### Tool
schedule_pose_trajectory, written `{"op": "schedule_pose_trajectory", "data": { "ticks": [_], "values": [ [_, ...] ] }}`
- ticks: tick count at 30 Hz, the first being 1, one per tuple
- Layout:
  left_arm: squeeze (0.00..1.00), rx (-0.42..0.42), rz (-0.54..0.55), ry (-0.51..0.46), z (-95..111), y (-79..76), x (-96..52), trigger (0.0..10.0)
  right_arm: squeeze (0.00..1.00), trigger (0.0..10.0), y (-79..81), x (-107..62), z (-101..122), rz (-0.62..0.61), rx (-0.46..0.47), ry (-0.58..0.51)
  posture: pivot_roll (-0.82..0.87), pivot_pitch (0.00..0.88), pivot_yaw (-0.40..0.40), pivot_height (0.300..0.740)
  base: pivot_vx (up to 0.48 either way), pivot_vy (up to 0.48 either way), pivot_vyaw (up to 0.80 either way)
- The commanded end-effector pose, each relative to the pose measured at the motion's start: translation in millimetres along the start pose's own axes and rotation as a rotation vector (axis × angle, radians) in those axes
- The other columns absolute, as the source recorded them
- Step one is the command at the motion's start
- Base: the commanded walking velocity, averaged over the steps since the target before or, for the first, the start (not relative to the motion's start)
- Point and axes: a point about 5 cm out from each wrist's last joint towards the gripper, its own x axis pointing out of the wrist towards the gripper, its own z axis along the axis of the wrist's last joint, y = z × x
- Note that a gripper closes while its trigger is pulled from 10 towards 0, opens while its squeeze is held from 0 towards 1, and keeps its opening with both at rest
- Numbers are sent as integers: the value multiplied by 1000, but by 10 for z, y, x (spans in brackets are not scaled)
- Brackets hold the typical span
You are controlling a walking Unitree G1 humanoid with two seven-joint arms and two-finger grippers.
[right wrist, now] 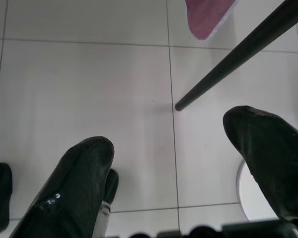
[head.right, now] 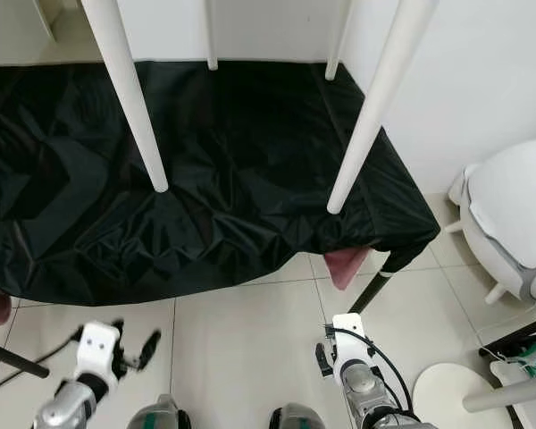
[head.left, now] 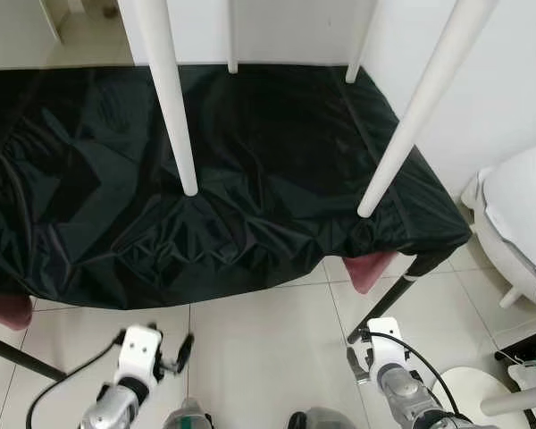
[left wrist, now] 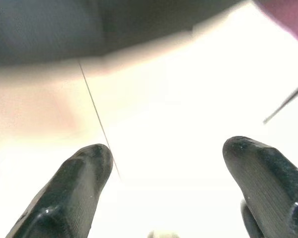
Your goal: Building children table
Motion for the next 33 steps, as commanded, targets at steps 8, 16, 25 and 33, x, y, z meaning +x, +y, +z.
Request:
{"op": "schedule_pose_trajectory", "data": {
  "ticks": [8, 16, 25, 33],
  "values": [
    [0, -35, 173, 279, -287, 7, 3, 10000, 0, 10000, 64, -53, -196, 33, -18, 114, 30, 15, -19, 740, 0, 0, 0],
    [0, -26, 204, 378, -305, -37, 75, 10000, 0, 10000, 201, -116, -348, 59, 15, 200, 25, 0, -24, 740, 0, 0, 0],
    [0, 74, 177, 434, -321, -118, 109, 10000, 0, 10000, 268, -115, -349, 86, -11, 222, 10, 0, -3, 740, 0, 0, 0],
    [0, 203, 137, 417, -233, -160, 195, 10000, 0, 10000, 267, -61, -230, 107, -40, 183, 12, 0, 5, 740, 0, 0, 0]
  ]
}}
